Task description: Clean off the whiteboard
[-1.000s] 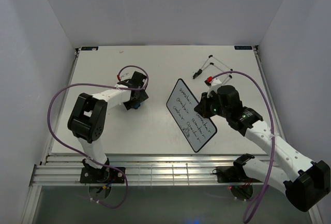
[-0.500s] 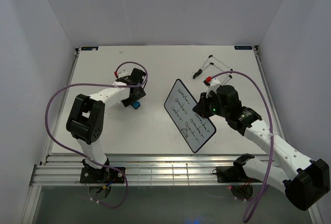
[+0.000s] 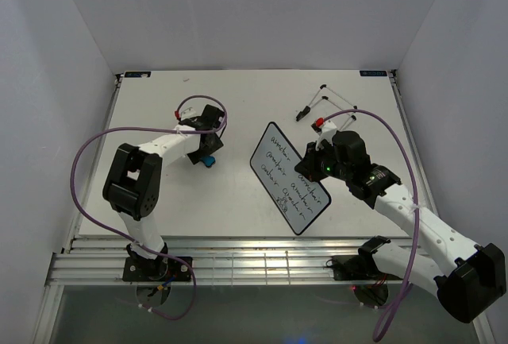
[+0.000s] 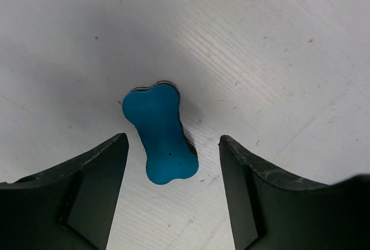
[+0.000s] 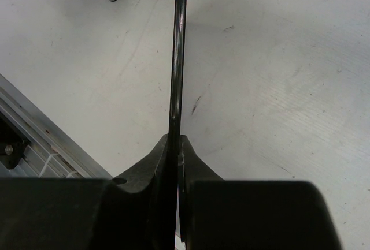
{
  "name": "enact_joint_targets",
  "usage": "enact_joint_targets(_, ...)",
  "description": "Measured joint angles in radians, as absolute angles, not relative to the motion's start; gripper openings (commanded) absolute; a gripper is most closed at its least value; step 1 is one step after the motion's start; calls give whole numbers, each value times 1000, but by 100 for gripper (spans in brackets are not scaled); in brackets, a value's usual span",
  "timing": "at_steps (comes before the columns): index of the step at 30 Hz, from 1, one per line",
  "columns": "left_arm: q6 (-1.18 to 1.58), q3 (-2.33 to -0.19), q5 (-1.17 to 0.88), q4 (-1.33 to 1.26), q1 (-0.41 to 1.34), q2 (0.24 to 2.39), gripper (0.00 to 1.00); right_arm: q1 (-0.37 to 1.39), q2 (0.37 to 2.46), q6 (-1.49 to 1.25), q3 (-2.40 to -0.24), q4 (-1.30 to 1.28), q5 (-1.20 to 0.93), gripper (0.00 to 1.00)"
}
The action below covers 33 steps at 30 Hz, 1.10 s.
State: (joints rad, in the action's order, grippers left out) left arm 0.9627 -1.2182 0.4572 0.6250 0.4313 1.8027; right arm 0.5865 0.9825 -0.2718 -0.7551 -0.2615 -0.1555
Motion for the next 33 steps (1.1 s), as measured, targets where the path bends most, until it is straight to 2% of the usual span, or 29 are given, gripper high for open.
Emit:
enact_joint_targets(1, 965, -1210, 458, 628, 432, 1803, 73, 587, 983, -271, -755, -261, -157, 8)
enact_joint_targets(2, 967, -1203, 458, 629, 432, 1803, 67, 587, 984, -271, -755, -260, -160, 8)
enact_joint_targets(6, 979, -1197, 457, 635, 431, 1810, 62, 587, 988, -270, -755, -258, -165, 8)
enact_joint_targets(19, 992, -1190, 457, 620, 431, 1812, 61, 587, 989, -269, -755, -257, -168, 8)
enact_joint_targets(21, 994, -1178, 457, 620, 431, 1813, 56, 587, 989, -269, -755, -257, -168, 8)
enact_joint_targets(25, 996, -1164, 458, 620, 431, 1816, 54, 587, 989, -269, -755, -257, -168, 8)
enact_joint_targets(28, 996, -1162, 458, 619, 431, 1822, 50, 587, 989, -268, -755, -257, -170, 8)
enact_joint_targets(31, 995, -1158, 458, 615, 431, 1823, 42, 587, 989, -265, -755, -257, -173, 8)
enact_joint_targets(33, 991, -1158, 458, 611, 430, 1823, 30, 587, 989, -265, -755, -257, -173, 8)
